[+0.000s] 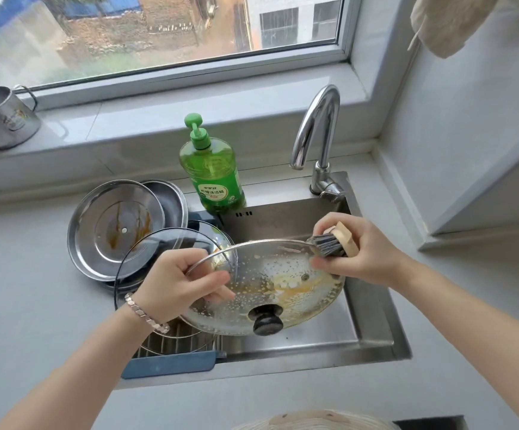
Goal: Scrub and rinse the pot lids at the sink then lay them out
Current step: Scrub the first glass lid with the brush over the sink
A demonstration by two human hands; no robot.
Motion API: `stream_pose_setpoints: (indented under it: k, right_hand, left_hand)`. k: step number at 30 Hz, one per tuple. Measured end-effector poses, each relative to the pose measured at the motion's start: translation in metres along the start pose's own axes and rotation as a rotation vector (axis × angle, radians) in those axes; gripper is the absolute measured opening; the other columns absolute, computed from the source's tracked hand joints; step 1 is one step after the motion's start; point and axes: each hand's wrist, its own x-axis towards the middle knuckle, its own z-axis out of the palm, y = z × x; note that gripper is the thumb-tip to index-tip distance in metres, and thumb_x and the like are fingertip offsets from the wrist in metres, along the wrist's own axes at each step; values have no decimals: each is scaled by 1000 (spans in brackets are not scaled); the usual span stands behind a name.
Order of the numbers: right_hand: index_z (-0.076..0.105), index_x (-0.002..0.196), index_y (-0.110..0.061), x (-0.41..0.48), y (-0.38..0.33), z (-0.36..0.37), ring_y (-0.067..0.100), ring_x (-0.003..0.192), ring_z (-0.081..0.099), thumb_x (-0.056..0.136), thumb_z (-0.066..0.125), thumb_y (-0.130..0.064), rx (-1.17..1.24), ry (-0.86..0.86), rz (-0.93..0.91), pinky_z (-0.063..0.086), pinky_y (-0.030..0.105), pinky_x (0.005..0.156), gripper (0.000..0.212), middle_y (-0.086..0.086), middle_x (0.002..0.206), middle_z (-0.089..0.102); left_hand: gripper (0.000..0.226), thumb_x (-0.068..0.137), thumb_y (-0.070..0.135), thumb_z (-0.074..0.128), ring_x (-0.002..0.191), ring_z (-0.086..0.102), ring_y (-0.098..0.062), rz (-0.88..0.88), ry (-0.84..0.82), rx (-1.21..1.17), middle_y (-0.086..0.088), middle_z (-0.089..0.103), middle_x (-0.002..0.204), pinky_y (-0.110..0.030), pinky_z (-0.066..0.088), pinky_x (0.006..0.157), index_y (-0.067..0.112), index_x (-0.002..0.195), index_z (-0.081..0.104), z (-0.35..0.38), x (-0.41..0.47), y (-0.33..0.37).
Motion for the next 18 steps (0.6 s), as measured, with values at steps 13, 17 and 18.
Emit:
stream_pose_setpoints:
  k: [13, 17, 18]
  right_hand:
    - [57, 87, -31, 8, -13, 20, 5, 62, 53, 67, 59, -47, -753, 53, -313, 44, 20, 53, 26, -14, 71, 63]
    - [59, 82, -28, -1, 19, -8, 9, 63, 56, 59, 67, -67, -499, 156, 116, 46, 33, 61, 46, -4, 69, 65]
    - [59, 82, -27, -2, 23, -10, 10, 63, 56, 57, 69, -71, -447, 172, 172, 46, 34, 62, 52, -1, 69, 65]
  left_hand:
    - [49, 73, 54, 57, 42, 30, -12, 262, 45, 426, 7, 31, 42, -18, 24, 41, 13, 50, 42, 37, 30, 18]
    - [62, 72, 52, 67, 44, 60, -6, 44, 131, 131, -4, 62, 46, -16, 46, 41, -6, 58, 49, 27, 31, 17]
    - [59, 69, 46, 67, 48, 65, -8, -9, 153, 46, -5, 66, 51, -17, 50, 43, -10, 61, 49, 26, 29, 18]
